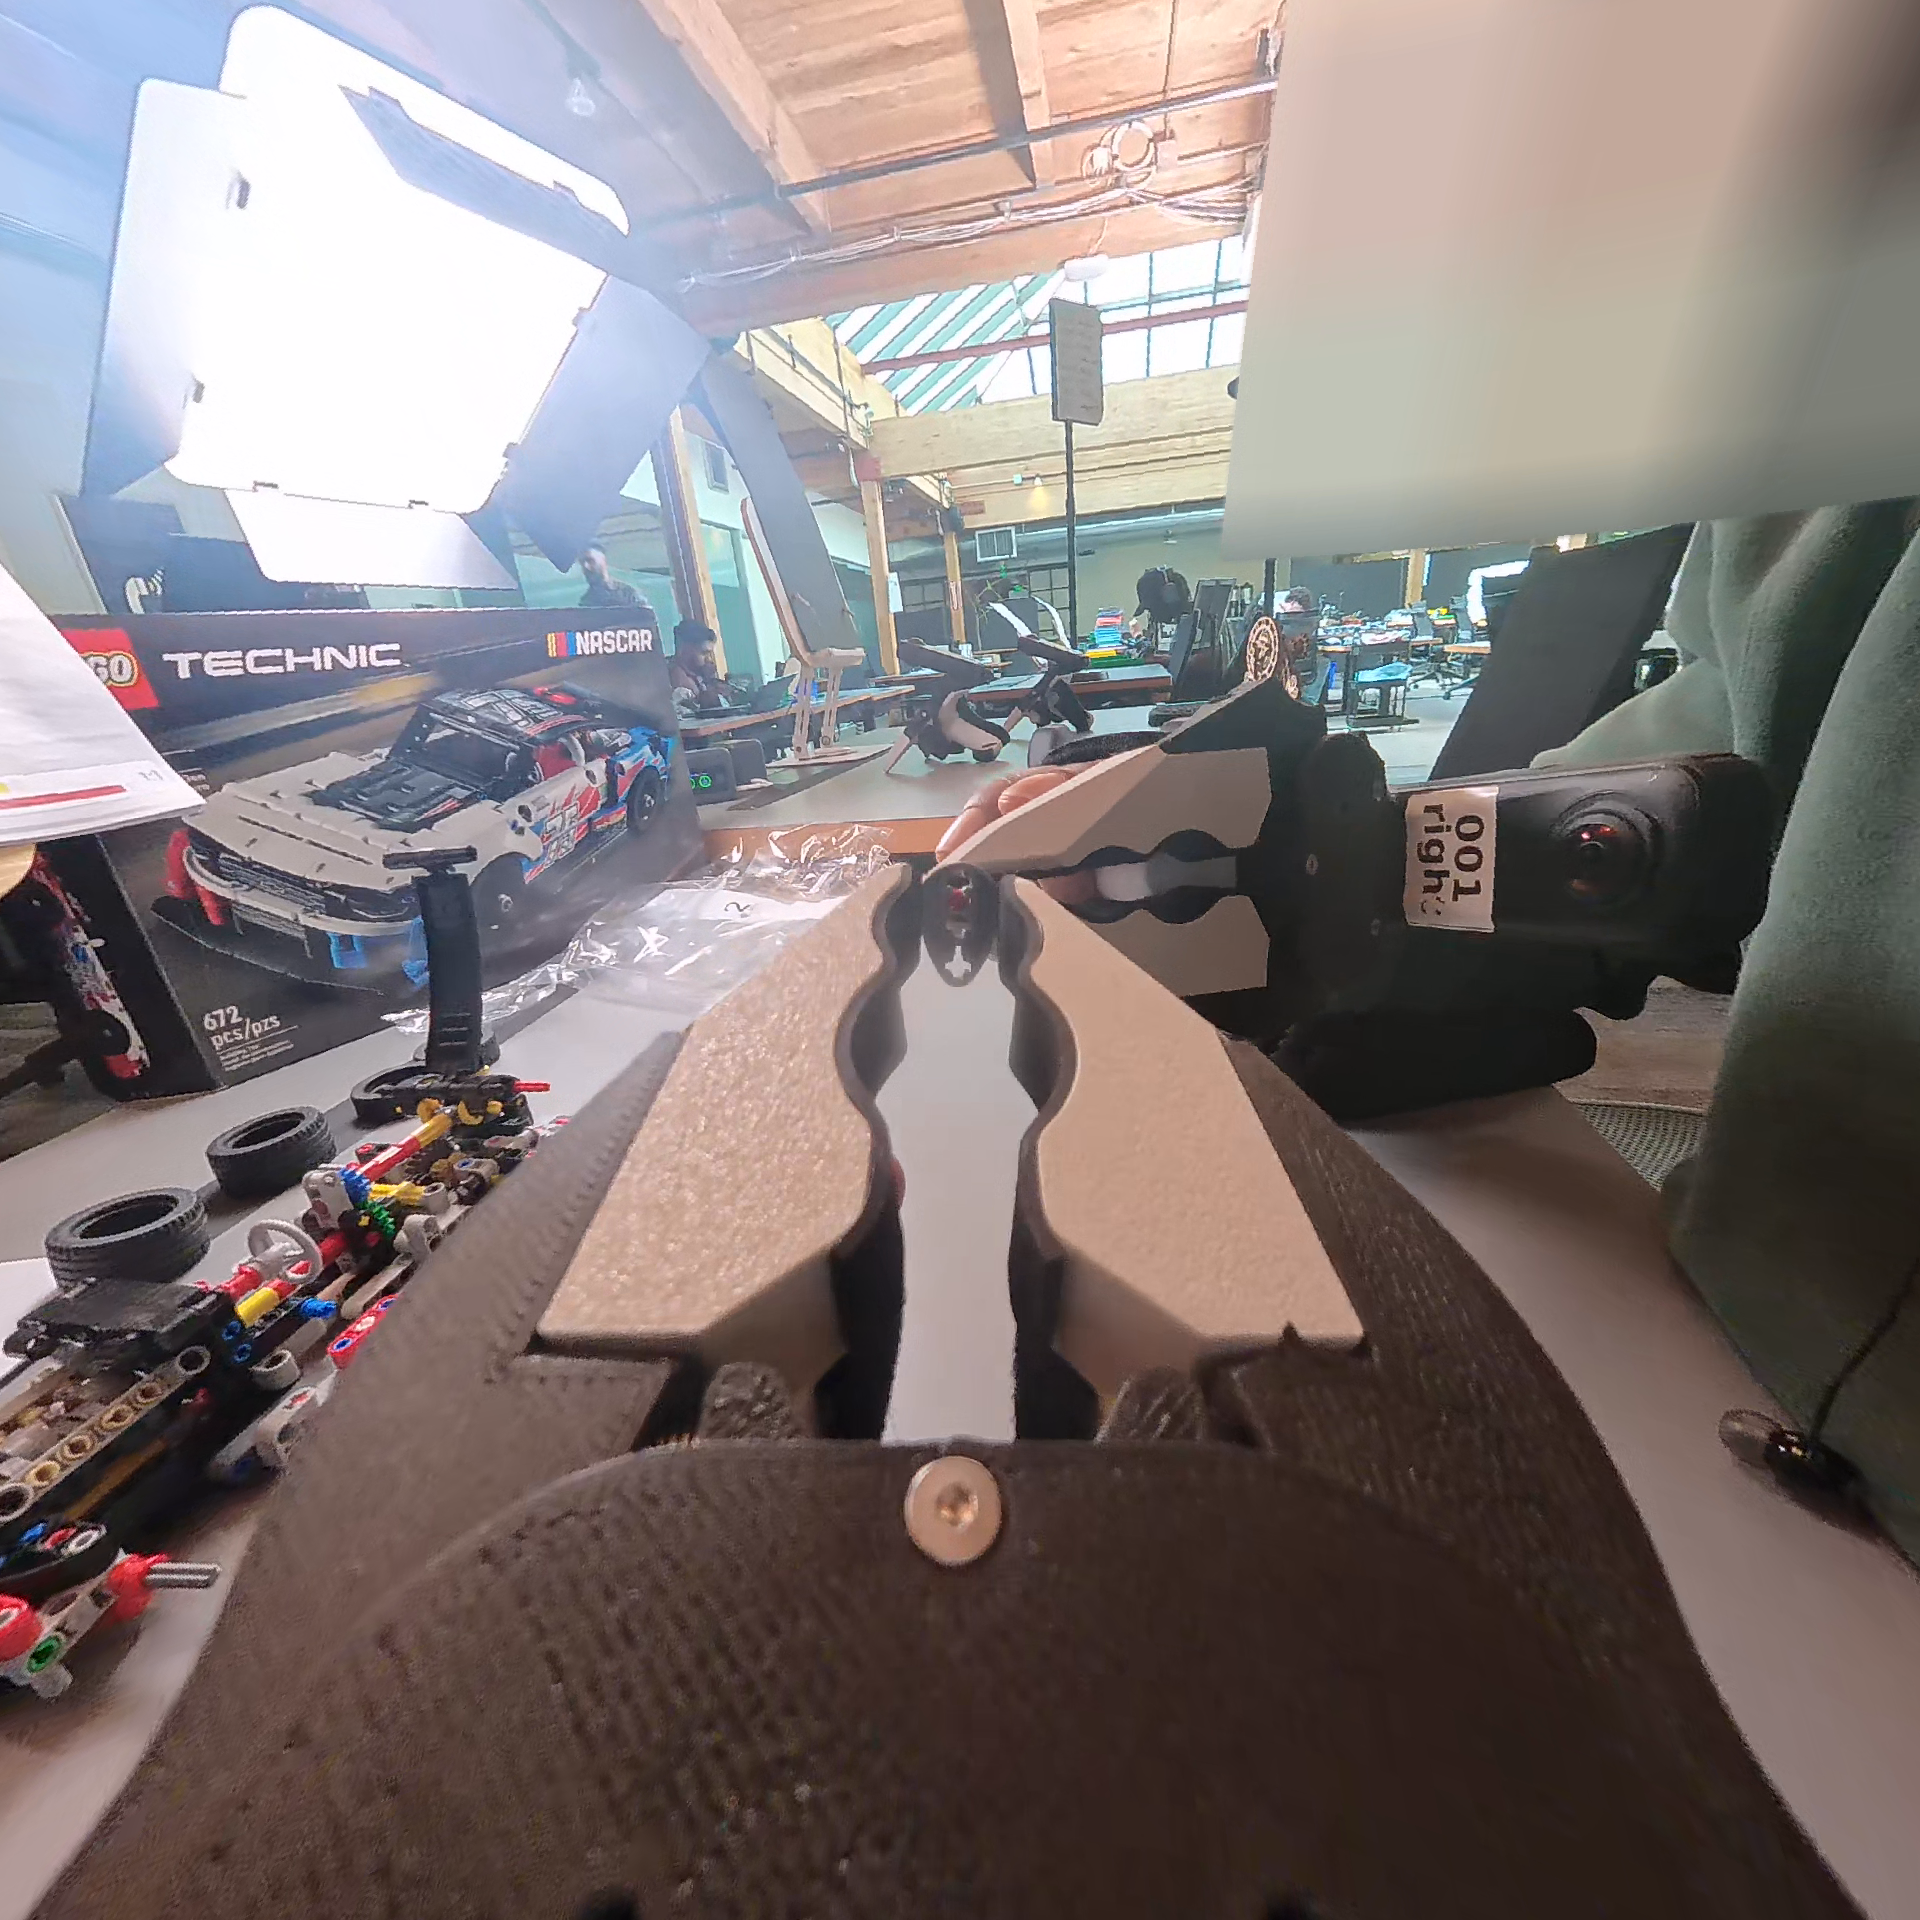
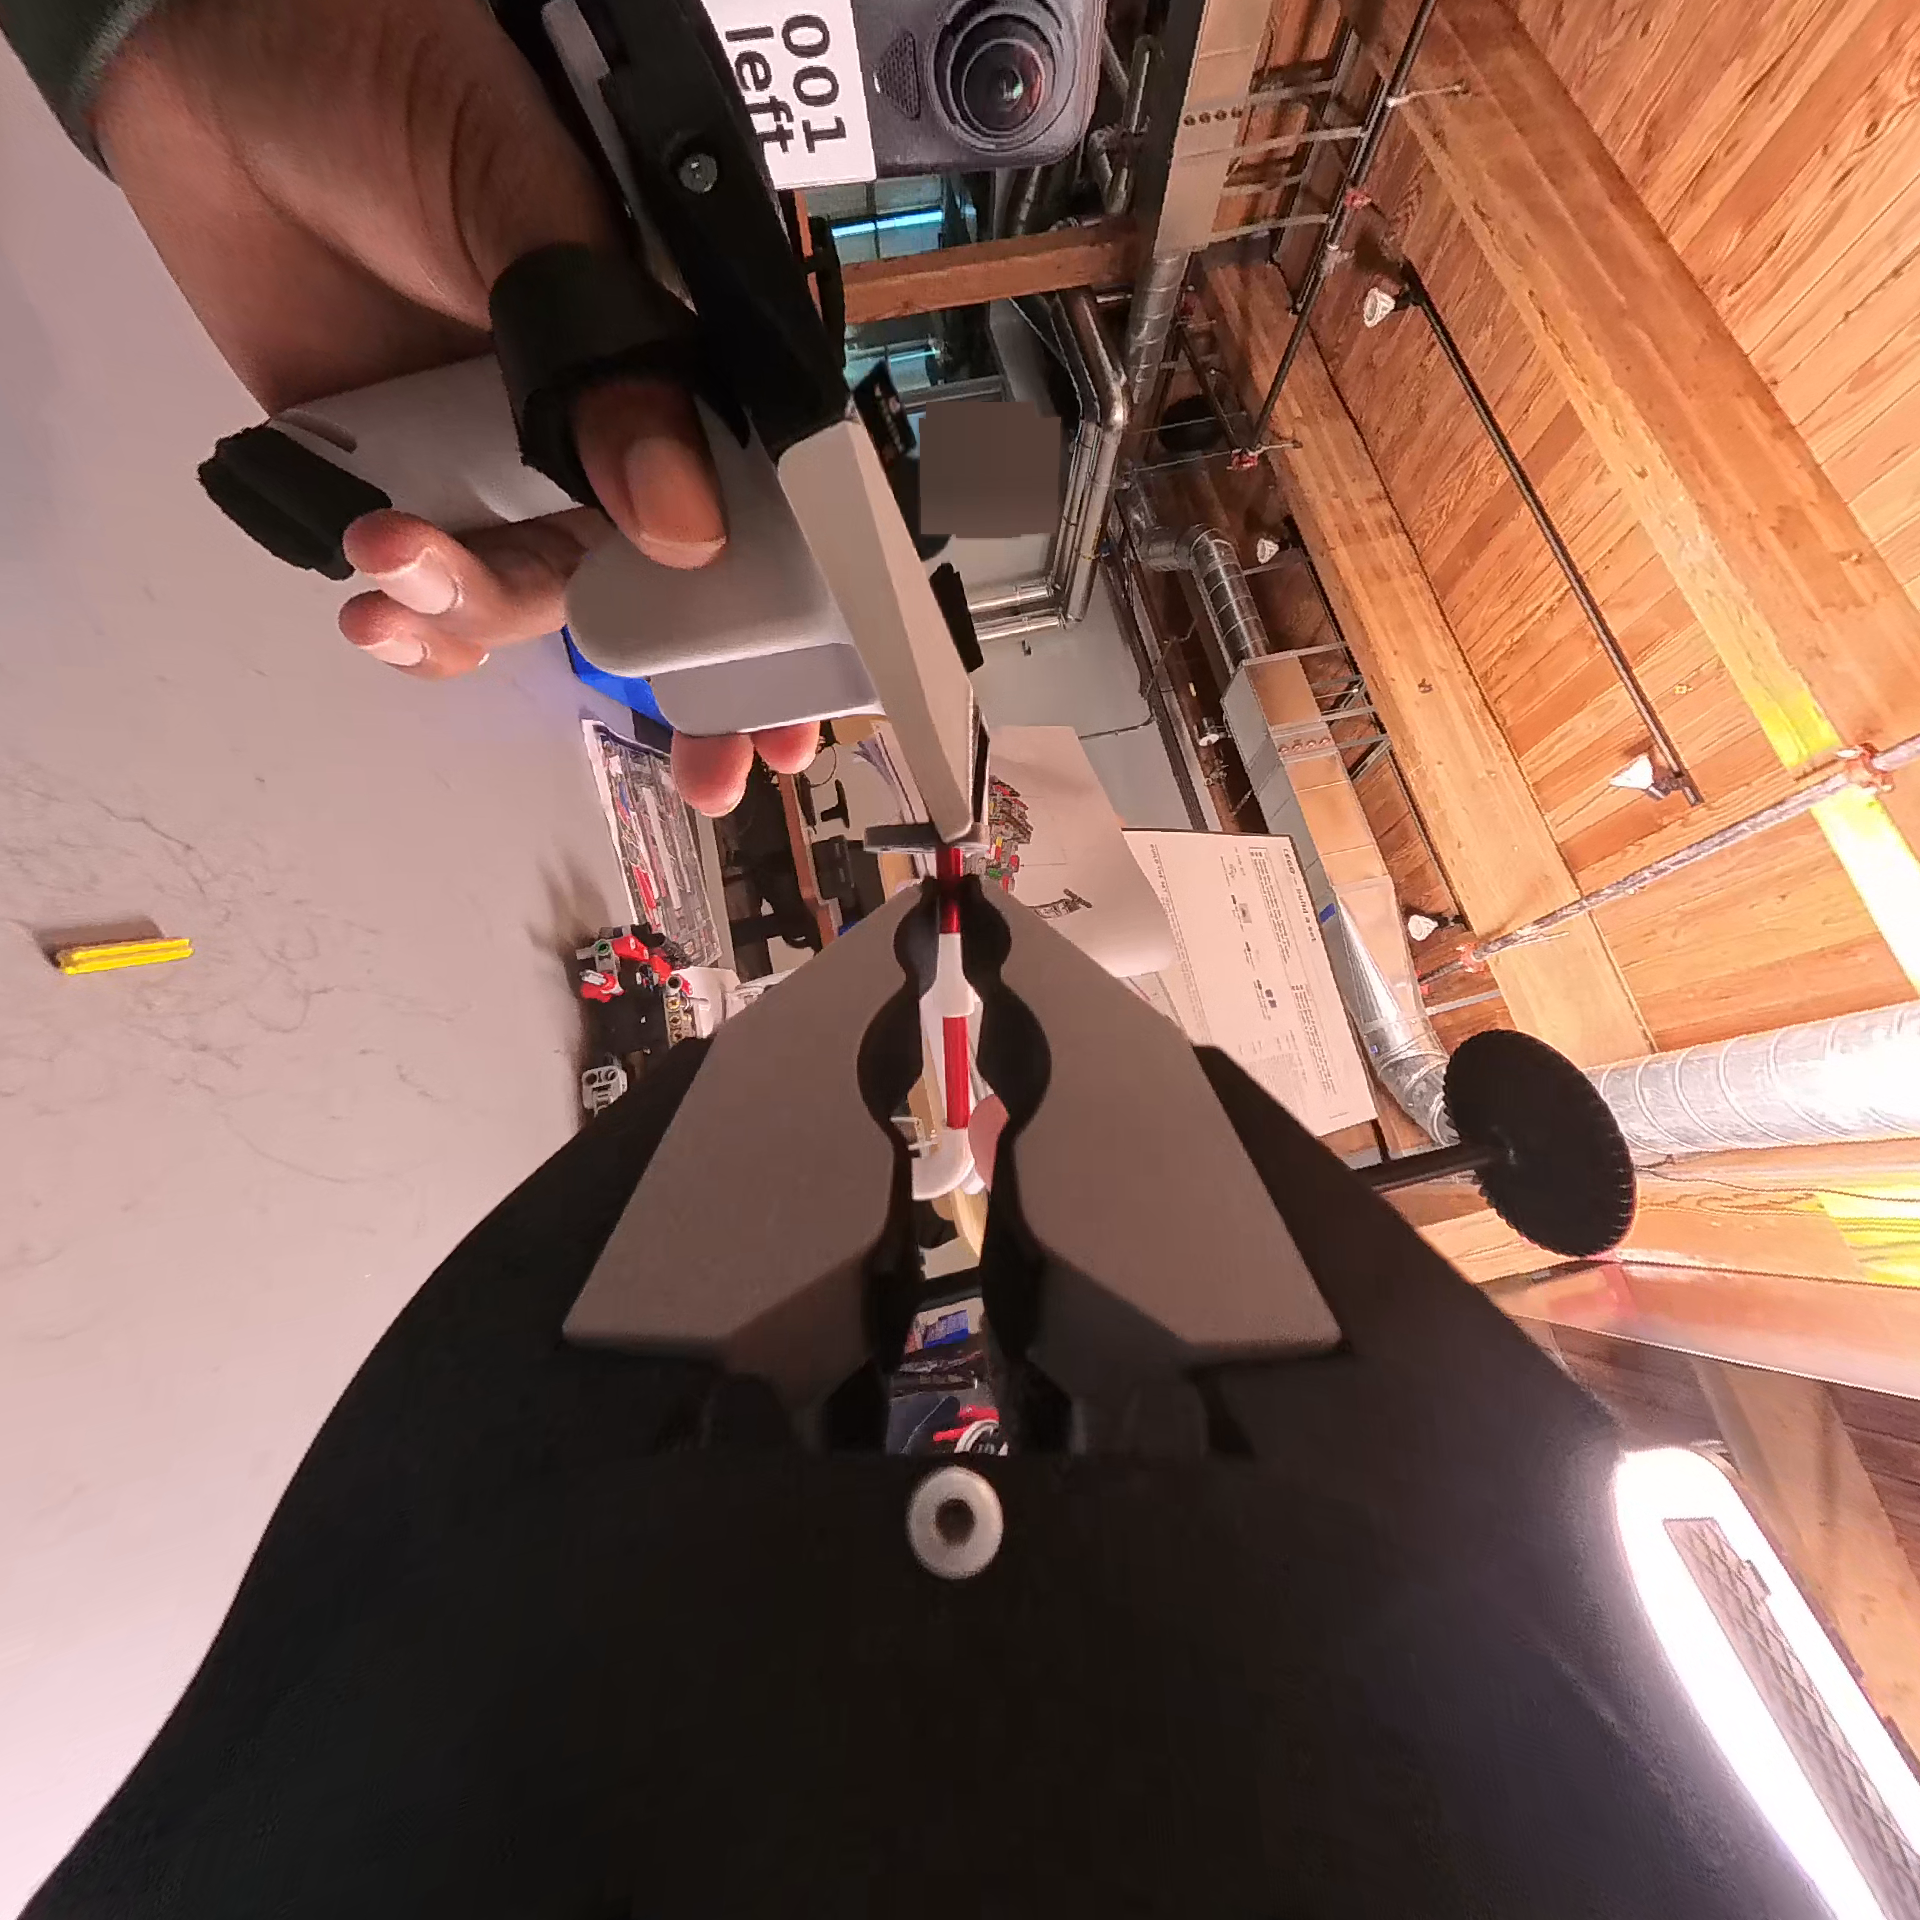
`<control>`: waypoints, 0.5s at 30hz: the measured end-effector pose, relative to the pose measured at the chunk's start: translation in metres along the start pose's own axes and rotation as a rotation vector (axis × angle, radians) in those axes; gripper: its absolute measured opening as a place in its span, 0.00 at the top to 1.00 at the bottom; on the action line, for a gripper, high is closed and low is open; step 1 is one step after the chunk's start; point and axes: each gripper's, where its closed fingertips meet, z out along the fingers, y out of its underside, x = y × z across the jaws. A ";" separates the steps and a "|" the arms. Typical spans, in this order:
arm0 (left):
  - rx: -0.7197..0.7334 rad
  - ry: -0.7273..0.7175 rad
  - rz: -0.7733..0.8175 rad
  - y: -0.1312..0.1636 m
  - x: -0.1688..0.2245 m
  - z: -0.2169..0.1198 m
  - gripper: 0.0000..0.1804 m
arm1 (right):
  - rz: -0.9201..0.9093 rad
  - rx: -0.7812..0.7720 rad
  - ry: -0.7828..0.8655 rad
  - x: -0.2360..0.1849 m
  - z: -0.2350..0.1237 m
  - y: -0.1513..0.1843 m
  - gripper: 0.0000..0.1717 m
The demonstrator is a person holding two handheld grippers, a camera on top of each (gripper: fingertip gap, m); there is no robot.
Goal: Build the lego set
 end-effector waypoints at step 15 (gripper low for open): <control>-0.009 -0.074 -0.012 -0.001 -0.007 0.001 0.93 | 0.059 0.003 0.037 0.006 0.000 -0.007 1.00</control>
